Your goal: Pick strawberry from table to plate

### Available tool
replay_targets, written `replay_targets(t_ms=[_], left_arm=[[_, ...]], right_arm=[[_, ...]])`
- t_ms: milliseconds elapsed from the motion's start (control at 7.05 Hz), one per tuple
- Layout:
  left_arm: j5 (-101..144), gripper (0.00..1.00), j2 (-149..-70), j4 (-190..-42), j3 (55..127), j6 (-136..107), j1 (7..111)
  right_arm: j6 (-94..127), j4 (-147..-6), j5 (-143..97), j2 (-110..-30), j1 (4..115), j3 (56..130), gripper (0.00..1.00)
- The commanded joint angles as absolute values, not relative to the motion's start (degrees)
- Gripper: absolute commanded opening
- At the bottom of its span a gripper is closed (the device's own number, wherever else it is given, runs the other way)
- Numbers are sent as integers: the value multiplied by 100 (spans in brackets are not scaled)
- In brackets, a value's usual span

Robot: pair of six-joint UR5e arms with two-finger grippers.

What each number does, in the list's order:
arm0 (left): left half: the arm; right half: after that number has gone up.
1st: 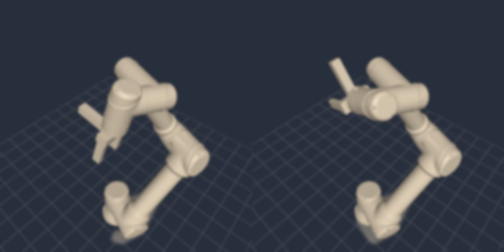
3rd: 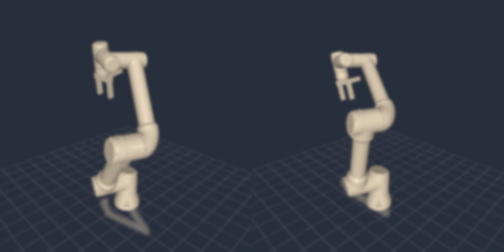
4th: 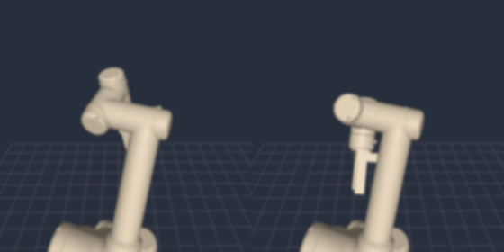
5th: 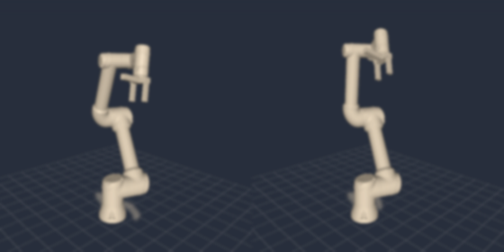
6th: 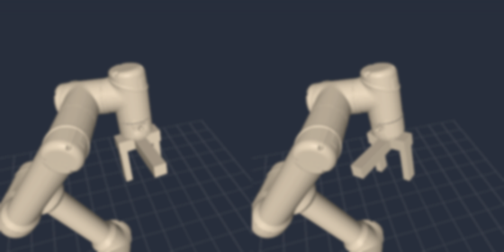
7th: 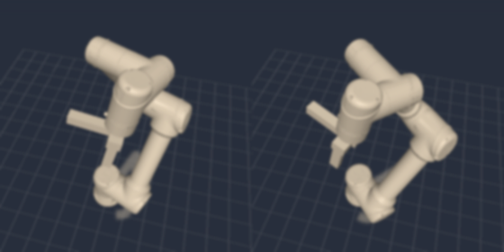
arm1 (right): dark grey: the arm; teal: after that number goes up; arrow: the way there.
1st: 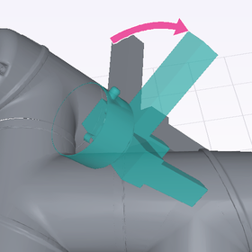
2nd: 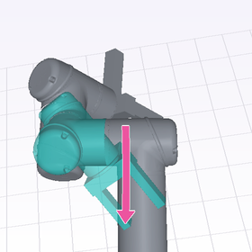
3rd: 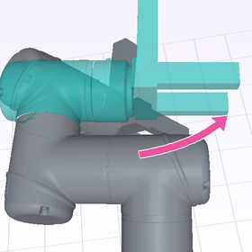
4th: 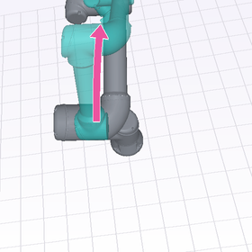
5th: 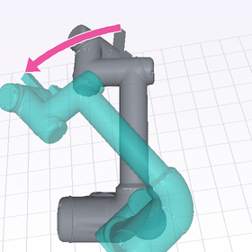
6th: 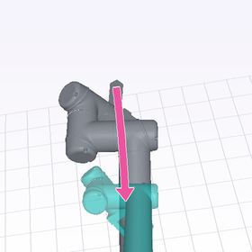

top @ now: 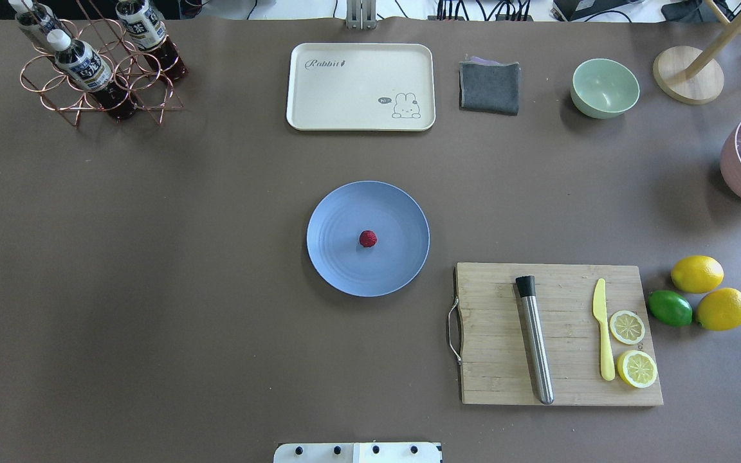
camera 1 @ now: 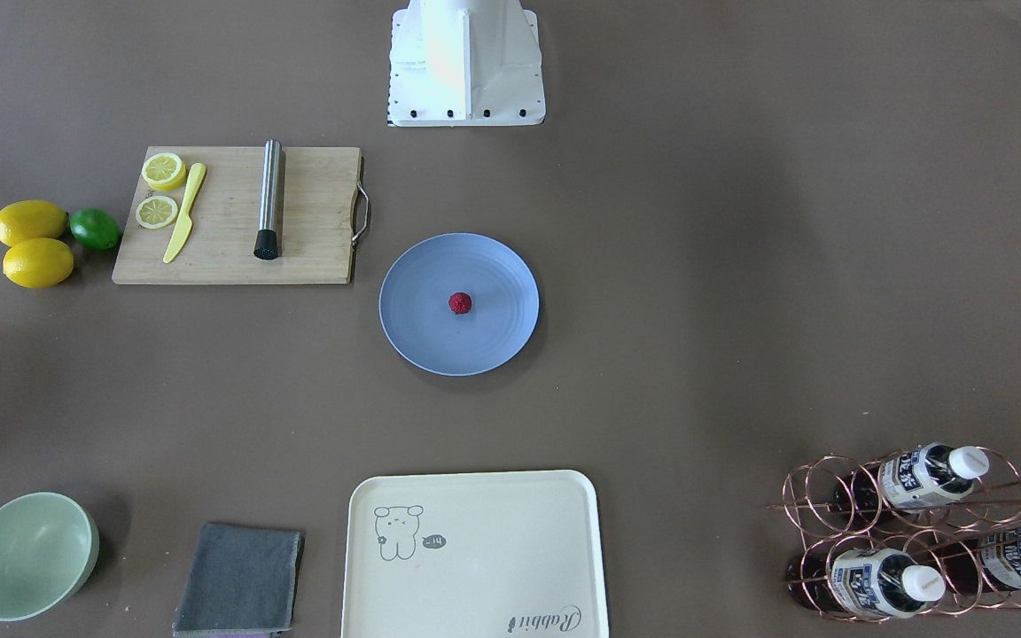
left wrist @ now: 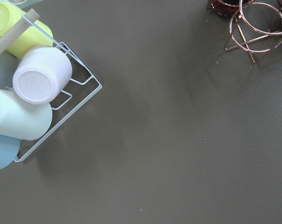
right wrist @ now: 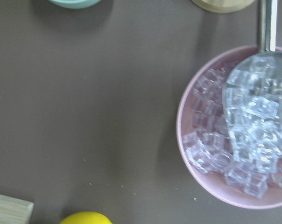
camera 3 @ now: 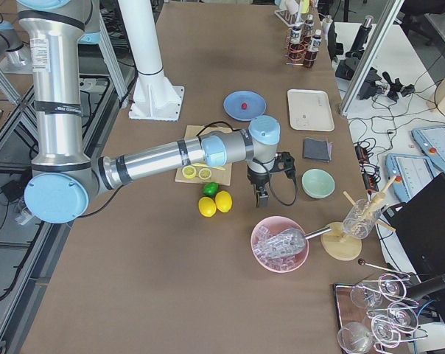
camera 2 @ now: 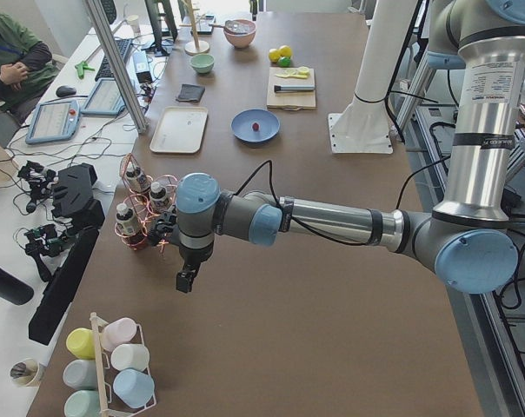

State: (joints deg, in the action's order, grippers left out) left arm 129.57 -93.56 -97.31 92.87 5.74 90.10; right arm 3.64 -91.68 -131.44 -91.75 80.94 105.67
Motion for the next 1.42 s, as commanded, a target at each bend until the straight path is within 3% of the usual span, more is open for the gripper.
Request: replay_targets(t_ms=[0, 1276], left_arm=[[12999, 98, -9343, -9729, 9150, 589, 9062], [13061, 98, -9334, -9765, 8947, 589, 9070]], right_arm=[[-509, -9193, -13280, -9527, 9076, 10320, 100], [-439, -9141, -13193, -9563, 9158, 10187, 100]])
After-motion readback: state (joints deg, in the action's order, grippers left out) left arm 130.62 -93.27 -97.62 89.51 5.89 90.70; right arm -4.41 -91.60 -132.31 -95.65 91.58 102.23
